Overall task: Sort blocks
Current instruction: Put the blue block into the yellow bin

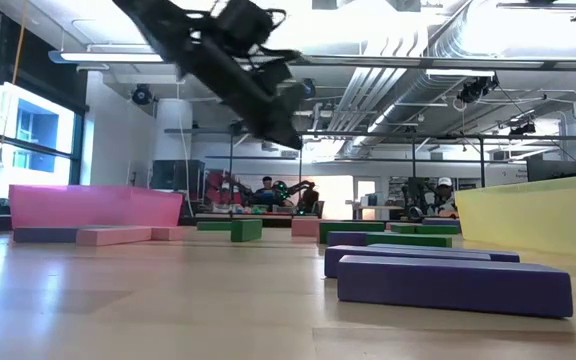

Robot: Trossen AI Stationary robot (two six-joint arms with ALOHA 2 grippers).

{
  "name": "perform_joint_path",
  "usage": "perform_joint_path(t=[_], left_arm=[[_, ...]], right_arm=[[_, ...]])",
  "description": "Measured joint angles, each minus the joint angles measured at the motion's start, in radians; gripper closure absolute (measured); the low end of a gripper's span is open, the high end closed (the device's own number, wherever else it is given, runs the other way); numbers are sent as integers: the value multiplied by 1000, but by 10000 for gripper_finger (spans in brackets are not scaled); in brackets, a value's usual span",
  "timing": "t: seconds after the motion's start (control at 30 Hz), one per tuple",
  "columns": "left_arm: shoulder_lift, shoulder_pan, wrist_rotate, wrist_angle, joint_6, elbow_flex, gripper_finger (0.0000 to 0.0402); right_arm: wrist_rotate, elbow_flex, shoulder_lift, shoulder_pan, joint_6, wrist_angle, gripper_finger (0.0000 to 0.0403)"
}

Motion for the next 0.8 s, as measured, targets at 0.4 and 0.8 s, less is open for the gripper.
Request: perform_joint_path(t=[0.4, 0.8], left_arm=[[377, 117, 103, -190, -74, 419, 274], [310, 77, 64, -413, -78, 468, 189]], right_arm=[[-17, 0, -1, 21, 26, -1, 190], [3, 0, -1, 14, 57, -33, 190]])
